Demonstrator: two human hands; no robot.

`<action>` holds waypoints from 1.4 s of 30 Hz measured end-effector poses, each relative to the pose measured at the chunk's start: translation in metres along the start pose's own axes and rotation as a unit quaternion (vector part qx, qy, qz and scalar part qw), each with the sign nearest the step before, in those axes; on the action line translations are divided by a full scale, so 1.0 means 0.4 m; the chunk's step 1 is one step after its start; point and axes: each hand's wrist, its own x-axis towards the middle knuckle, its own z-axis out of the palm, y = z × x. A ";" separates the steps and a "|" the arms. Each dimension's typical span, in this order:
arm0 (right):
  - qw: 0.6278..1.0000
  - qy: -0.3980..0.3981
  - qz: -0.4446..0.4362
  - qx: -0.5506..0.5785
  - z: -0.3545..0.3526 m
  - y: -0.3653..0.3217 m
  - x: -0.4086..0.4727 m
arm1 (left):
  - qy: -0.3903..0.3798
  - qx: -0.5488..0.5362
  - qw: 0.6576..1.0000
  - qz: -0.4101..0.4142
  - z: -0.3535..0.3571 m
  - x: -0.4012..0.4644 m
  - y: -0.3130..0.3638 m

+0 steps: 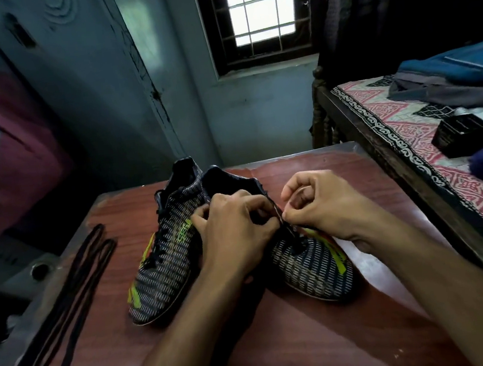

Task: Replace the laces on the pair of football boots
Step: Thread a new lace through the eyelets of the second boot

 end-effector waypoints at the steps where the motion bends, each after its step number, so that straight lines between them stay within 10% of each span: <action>1: 0.999 0.021 -0.013 -0.027 0.004 0.007 0.005 | 0.026 -0.001 1.000 0.007 0.009 -0.008 -0.005; 7: 0.990 0.083 -0.079 -0.087 -0.014 0.013 0.025 | 0.028 -0.052 0.992 0.114 0.015 -0.006 -0.035; 15: 0.979 -0.063 -0.021 -0.195 -0.031 -0.025 -0.007 | -0.048 -0.044 0.987 0.144 -0.018 0.016 -0.064; 27: 0.986 -0.130 0.098 -0.042 -0.035 -0.013 0.002 | -0.074 -0.107 0.990 0.058 -0.032 0.016 -0.049; 42: 0.975 0.001 0.005 -0.221 0.006 -0.015 -0.005 | -0.001 -0.060 0.989 0.136 0.010 -0.004 -0.044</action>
